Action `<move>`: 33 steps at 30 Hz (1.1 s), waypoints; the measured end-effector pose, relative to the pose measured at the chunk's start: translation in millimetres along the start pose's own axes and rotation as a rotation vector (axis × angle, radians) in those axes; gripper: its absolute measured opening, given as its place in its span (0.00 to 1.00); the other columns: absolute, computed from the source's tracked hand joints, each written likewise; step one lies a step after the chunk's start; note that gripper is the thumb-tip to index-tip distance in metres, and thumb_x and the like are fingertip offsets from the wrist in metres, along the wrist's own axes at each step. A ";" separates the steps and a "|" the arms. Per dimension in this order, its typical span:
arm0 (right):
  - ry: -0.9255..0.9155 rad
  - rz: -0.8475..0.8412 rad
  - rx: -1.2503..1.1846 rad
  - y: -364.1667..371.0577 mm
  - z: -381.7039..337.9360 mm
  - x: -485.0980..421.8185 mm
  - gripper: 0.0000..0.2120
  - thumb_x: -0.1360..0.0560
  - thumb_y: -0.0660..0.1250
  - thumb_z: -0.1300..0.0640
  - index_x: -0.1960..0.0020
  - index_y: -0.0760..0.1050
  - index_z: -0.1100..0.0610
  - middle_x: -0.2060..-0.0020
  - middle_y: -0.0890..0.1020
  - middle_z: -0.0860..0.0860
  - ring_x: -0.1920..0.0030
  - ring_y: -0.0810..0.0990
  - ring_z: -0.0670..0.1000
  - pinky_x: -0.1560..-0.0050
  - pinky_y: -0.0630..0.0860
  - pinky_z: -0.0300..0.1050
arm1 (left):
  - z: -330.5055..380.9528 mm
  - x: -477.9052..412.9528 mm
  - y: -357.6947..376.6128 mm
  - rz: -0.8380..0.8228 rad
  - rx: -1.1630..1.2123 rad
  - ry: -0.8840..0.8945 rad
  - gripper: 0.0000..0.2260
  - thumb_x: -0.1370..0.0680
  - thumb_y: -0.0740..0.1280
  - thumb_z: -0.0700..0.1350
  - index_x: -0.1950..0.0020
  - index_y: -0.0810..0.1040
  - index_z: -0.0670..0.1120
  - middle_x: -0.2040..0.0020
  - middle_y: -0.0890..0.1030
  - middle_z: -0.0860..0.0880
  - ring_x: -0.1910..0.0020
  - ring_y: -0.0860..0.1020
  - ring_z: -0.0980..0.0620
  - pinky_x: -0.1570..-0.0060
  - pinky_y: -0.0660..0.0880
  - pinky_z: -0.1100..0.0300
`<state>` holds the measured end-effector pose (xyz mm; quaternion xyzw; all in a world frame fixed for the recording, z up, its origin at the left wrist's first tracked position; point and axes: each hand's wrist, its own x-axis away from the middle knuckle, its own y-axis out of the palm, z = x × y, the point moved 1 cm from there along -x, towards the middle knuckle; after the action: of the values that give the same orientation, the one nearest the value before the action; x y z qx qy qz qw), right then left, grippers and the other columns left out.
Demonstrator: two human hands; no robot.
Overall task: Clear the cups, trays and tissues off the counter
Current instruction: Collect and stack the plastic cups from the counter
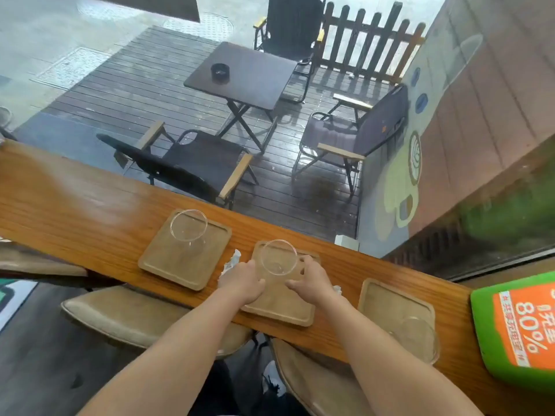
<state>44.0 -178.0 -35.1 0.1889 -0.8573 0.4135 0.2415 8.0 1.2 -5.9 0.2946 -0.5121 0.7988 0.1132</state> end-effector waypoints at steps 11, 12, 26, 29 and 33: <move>-0.046 0.040 -0.208 11.3 -28.9 -25.0 0.31 0.33 0.80 0.55 0.35 0.69 0.47 0.44 0.75 0.45 0.43 0.77 0.49 0.44 0.80 0.52 | -19.0 -61.9 5.7 0.022 0.426 0.188 0.31 0.26 0.74 0.45 0.27 0.65 0.57 0.43 0.74 0.54 0.51 0.74 0.54 0.65 0.65 0.72; -0.036 0.037 -0.217 9.9 -32.0 -23.3 0.31 0.32 0.81 0.54 0.35 0.69 0.48 0.44 0.75 0.44 0.43 0.78 0.50 0.44 0.81 0.54 | -21.1 -63.5 2.0 0.015 0.452 0.215 0.30 0.27 0.74 0.44 0.28 0.66 0.56 0.41 0.76 0.54 0.49 0.74 0.53 0.60 0.67 0.70; -0.172 0.161 -0.276 -19.9 -141.0 -5.2 0.29 0.33 0.81 0.48 0.38 0.71 0.45 0.45 0.80 0.46 0.48 0.82 0.49 0.48 0.82 0.46 | -58.3 -60.1 -136.6 0.064 0.470 0.539 0.28 0.29 0.78 0.49 0.32 0.72 0.49 0.43 0.80 0.50 0.48 0.82 0.50 0.49 0.80 0.58; -0.204 0.185 -0.273 -15.8 -170.4 -4.6 0.32 0.32 0.80 0.46 0.33 0.71 0.50 0.43 0.79 0.49 0.48 0.82 0.49 0.47 0.83 0.48 | -77.1 -62.1 -165.9 0.080 0.461 0.583 0.27 0.29 0.78 0.50 0.34 0.73 0.50 0.44 0.80 0.51 0.50 0.82 0.53 0.52 0.80 0.61; -0.234 0.190 -0.268 -3.9 -202.6 -7.3 0.36 0.31 0.79 0.46 0.29 0.70 0.55 0.39 0.79 0.53 0.44 0.82 0.54 0.42 0.81 0.57 | -104.6 -65.2 -191.8 0.126 0.428 0.604 0.24 0.29 0.78 0.51 0.37 0.73 0.52 0.49 0.79 0.54 0.55 0.81 0.57 0.59 0.75 0.68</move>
<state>104.2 -17.3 72.8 0.1200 -0.9408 0.2920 0.1232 115.7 188.0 68.4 0.0307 -0.2943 0.9440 0.1457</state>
